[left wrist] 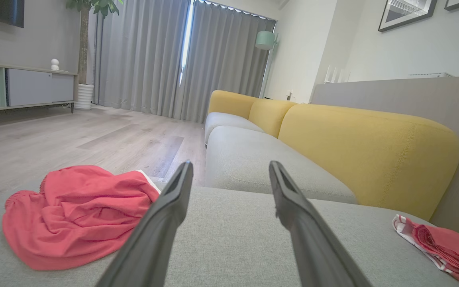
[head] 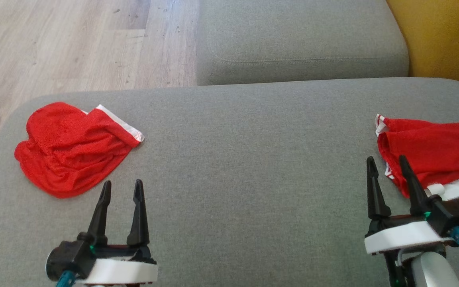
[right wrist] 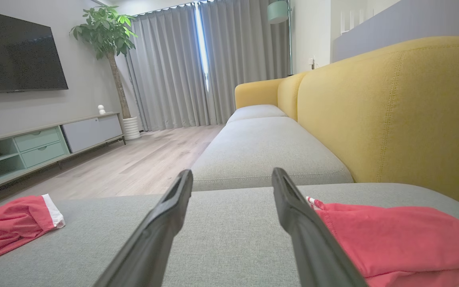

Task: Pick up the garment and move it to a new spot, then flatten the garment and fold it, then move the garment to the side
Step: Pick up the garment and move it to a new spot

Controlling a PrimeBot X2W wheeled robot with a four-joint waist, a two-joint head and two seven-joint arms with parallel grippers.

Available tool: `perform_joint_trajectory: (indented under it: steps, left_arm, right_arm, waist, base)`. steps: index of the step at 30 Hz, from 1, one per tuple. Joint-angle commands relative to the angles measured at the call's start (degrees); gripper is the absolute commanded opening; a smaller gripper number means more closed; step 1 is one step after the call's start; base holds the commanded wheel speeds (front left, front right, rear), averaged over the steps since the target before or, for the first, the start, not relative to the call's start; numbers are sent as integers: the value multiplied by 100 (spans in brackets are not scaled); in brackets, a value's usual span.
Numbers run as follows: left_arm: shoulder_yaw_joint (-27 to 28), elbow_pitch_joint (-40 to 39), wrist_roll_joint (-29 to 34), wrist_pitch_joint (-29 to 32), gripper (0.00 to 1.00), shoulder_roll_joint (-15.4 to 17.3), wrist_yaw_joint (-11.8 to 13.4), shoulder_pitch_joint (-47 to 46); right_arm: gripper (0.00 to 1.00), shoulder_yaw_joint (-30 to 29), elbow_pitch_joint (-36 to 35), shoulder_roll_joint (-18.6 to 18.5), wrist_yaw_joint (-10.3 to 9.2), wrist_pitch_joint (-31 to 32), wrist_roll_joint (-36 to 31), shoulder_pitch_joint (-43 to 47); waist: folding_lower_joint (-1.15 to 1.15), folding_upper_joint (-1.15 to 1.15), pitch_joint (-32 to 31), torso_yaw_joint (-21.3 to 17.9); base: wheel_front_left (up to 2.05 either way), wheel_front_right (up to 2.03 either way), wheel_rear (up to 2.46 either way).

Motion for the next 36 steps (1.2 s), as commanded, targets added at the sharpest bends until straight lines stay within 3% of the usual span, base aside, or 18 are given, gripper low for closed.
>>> perform_joint_trajectory:
  steps: [1, 10, 28, 36]
  left_arm:
    - [209, -198, 25, -29, 100, 23, 19, -221]
    - [199, -210, 85, -29, 100, 23, 51, -281]
    - [625, -114, 438, -29, 100, 23, 15, -224]
    - [824, -101, 519, -29, 100, 23, -79, -174]
  right_arm:
    - [100, 134, -219, -17, -4, -61, 42, -182]
    - [100, 256, -166, -16, -4, -62, 82, -107]
    - [100, 1063, 105, -16, -4, -62, 501, 41]
    - [100, 1342, 181, -16, -4, -62, 682, 36]
  waist:
    - [0, 0, -3, 1]
    - [0, 0, 29, 209]
    - [0, 0, -215, 1796]
    - [0, 0, -236, 2164]
  base:
    - [0, 0, 0]
    - [0, 0, 0]
    - [0, 0, 0]
    - [0, 0, 0]
